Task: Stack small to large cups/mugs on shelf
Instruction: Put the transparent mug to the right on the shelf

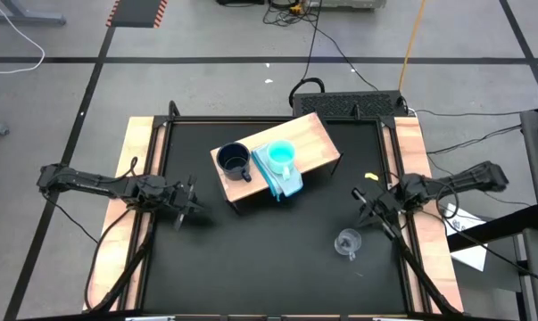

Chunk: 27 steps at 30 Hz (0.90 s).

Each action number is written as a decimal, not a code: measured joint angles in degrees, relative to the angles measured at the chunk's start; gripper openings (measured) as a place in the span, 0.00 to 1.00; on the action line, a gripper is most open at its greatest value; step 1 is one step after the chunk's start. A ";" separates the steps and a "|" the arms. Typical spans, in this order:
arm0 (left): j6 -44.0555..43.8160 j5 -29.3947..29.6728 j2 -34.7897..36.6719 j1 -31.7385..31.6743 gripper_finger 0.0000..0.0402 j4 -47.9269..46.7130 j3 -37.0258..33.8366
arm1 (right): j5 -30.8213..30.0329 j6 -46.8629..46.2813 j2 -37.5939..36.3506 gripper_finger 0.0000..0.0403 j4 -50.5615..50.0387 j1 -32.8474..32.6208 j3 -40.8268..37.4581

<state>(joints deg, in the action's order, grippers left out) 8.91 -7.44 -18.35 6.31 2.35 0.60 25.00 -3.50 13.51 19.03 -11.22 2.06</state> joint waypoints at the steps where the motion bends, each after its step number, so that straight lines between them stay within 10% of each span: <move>1: 0.00 0.00 -0.02 0.00 0.08 -0.02 0.00 | -0.64 0.10 -0.02 0.00 0.00 -0.41 -0.02; 27: 0.02 0.00 -0.01 0.00 0.08 0.00 0.00 | -1.25 -0.25 0.42 0.00 -1.74 -2.56 1.84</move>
<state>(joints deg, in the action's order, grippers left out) 8.93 -7.44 -18.36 6.31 2.35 0.60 23.75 -3.75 13.93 17.28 -13.78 3.90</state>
